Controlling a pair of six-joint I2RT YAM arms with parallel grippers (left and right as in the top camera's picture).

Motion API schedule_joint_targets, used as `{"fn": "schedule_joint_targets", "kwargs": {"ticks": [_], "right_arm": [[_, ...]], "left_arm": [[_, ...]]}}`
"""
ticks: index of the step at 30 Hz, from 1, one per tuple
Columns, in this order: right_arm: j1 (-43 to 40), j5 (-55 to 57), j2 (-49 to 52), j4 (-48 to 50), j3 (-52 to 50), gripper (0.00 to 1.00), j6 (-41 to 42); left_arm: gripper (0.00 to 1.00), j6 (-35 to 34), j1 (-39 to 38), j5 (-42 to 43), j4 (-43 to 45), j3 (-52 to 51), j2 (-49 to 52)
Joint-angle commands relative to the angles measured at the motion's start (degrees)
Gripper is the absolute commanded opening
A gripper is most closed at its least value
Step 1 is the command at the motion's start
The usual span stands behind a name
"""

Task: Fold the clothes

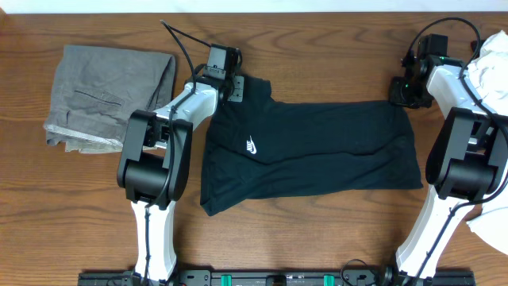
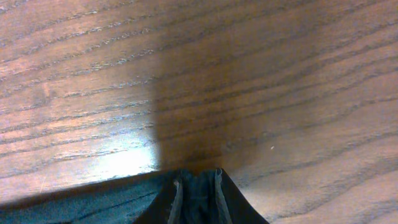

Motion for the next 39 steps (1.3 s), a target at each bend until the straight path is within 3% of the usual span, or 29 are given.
{"fn": "schedule_joint_targets", "kwargs": {"ticks": [1, 4, 10, 13, 17, 21, 30, 39], "right_arm": [[0.2, 0.9, 3.5, -0.8, -1.1, 0.16, -0.6], [0.2, 0.9, 3.5, -0.8, -1.1, 0.15, -0.6], [0.2, 0.9, 3.5, -0.8, -1.1, 0.15, -0.6], [0.2, 0.9, 3.5, -0.8, -1.1, 0.15, -0.6], [0.2, 0.9, 3.5, -0.8, -1.1, 0.11, -0.6], [0.2, 0.9, 3.5, -0.8, -1.1, 0.01, -0.6], [0.2, 0.9, 3.5, -0.4, -0.8, 0.01, -0.7], [0.1, 0.5, 3.1, 0.5, -0.5, 0.01, -1.3]], "left_arm": [[0.38, 0.2, 0.3, -2.3, -1.6, -0.7, 3.5], [0.27, 0.1, 0.3, -2.2, -1.9, -0.7, 3.5], [0.27, 0.1, -0.2, -1.9, -2.5, -0.8, 3.5], [0.21, 0.1, -0.3, -1.9, -2.5, -0.8, 3.5], [0.06, 0.2, -0.3, -1.9, -2.5, -0.8, 3.5], [0.06, 0.2, -0.3, -1.9, -2.5, -0.8, 3.5], [0.06, 0.4, -0.3, -2.0, -3.2, -0.8, -0.4], [0.06, 0.4, -0.3, -2.0, -10.1, -0.8, -10.8]]}}
